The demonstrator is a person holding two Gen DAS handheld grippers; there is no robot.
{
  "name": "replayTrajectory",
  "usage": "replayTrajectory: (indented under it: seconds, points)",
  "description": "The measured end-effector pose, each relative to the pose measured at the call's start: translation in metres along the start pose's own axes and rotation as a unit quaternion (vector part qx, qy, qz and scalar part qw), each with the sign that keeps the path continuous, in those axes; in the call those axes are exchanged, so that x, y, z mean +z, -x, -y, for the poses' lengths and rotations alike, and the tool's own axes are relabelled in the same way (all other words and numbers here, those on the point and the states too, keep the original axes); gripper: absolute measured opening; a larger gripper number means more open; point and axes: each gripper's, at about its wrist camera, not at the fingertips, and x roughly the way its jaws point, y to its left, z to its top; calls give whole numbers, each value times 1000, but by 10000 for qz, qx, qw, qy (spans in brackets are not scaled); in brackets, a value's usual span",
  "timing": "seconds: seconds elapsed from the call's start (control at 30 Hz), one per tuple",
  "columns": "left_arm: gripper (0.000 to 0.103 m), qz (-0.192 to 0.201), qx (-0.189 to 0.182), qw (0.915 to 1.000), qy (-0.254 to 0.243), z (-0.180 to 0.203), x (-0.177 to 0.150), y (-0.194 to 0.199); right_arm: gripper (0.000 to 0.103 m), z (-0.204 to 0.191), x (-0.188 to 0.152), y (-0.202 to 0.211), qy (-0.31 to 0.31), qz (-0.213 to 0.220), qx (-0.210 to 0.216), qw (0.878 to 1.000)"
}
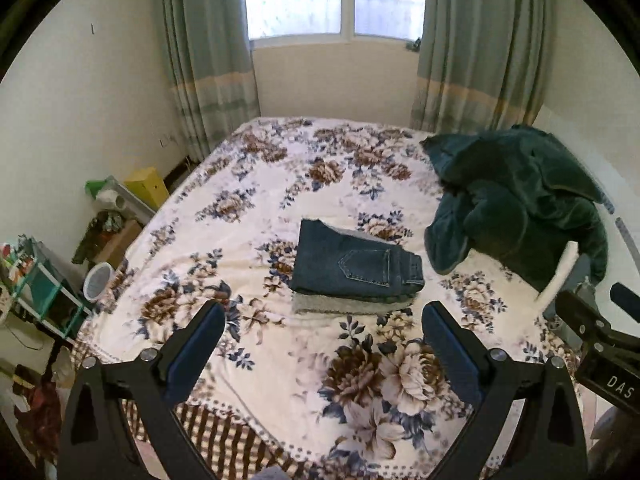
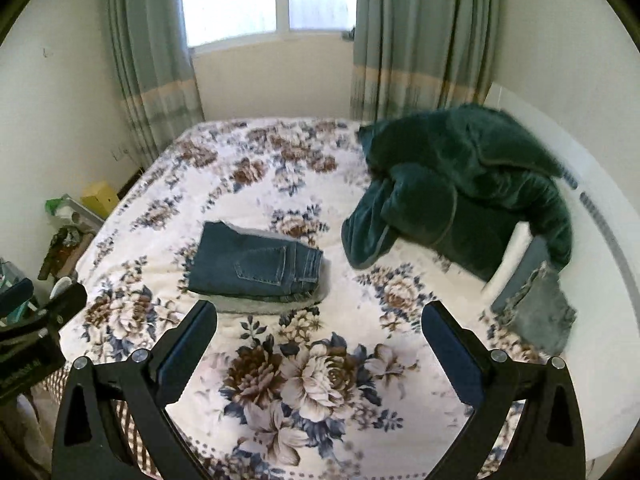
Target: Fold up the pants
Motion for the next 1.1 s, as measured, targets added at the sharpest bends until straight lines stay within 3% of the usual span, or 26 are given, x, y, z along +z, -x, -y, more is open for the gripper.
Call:
replayTrajectory:
  seconds: [0.3,0.5,0.7,1.1]
  points:
    - [101,380,-68,9992,90,-15,-6,95,103,0,1,134,61,384,-3,9992]
    - [101,335,-198,9992,111,-28,-15,121,103,-8,-8,190,103,497,33,9987]
    - [103,205,-183,9996,-55,-28,-23,126,103,-16,-18,212,117,516,100,9985]
    - [103,23,30,10000,-37,-36,-35,127,103,-20,-26,195,26,303,216,9993]
